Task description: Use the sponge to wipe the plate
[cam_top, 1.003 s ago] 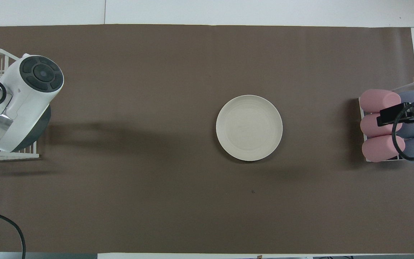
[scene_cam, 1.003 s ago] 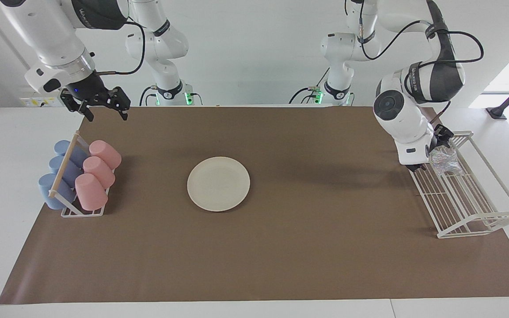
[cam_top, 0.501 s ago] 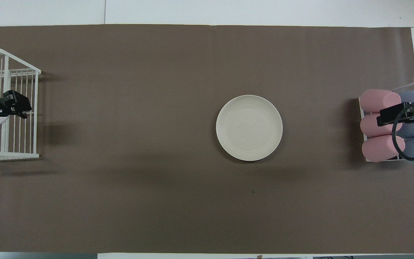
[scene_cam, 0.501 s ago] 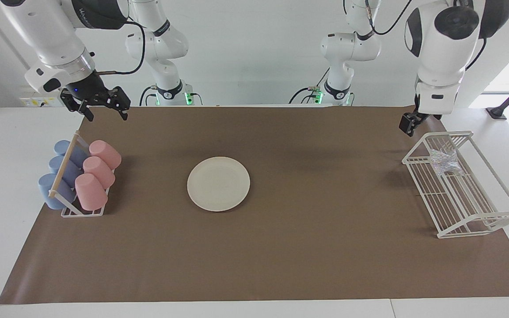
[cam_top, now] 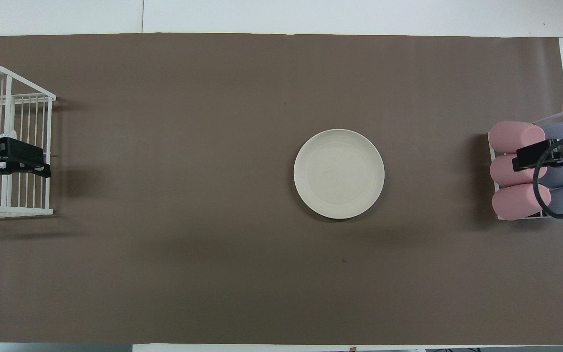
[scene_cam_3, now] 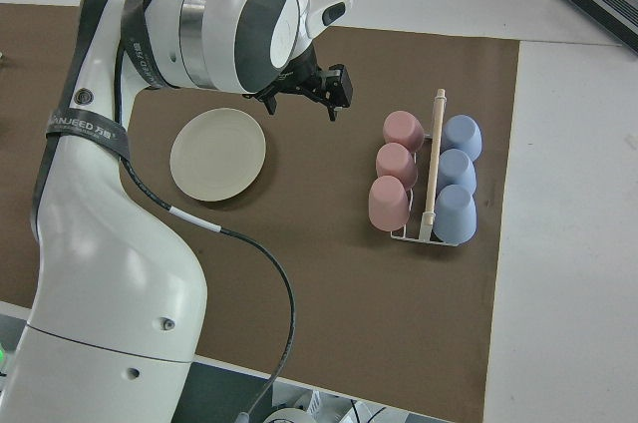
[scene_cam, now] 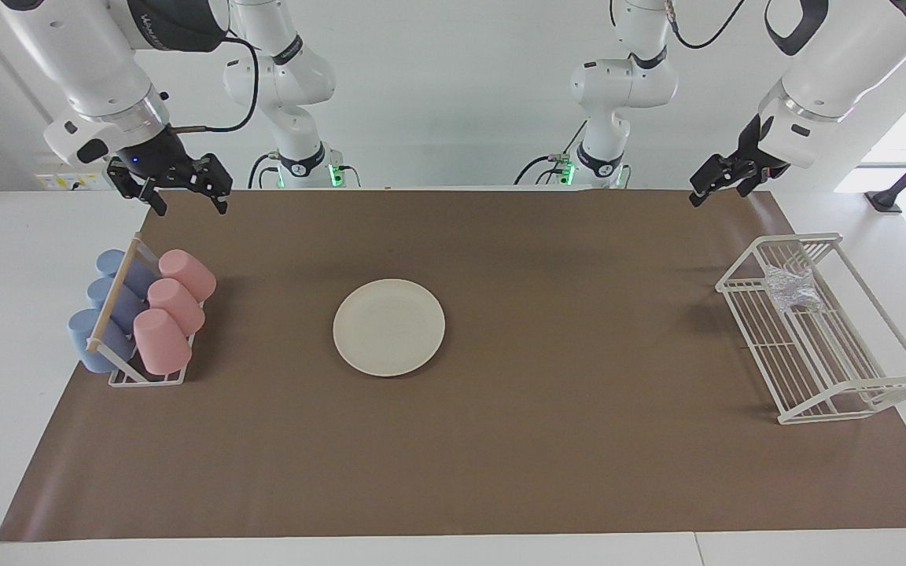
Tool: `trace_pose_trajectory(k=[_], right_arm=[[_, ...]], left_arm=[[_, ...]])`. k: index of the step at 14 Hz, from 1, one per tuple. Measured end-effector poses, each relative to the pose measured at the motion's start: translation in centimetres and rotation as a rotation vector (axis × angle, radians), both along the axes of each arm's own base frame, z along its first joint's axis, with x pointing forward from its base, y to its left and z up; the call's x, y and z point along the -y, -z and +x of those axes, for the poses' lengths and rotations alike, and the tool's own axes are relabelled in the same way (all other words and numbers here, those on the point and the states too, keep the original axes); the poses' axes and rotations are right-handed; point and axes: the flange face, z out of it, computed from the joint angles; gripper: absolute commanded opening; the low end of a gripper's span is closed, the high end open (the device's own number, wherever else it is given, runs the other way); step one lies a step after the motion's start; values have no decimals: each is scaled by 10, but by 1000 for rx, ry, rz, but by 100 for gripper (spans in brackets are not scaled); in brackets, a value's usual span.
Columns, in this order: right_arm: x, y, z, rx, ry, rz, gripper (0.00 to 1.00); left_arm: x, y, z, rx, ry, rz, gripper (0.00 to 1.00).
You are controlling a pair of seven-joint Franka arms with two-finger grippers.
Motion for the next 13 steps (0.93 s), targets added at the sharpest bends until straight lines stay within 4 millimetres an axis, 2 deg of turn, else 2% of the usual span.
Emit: trace_pose_trajectory(k=[5, 13], right_arm=[[0, -1, 0, 3, 0, 0, 100], [0, -2, 0, 4, 13, -1, 100]], left_arm=[[16, 7, 5, 10, 46, 26, 100], [22, 8, 6, 13, 126, 29, 100]])
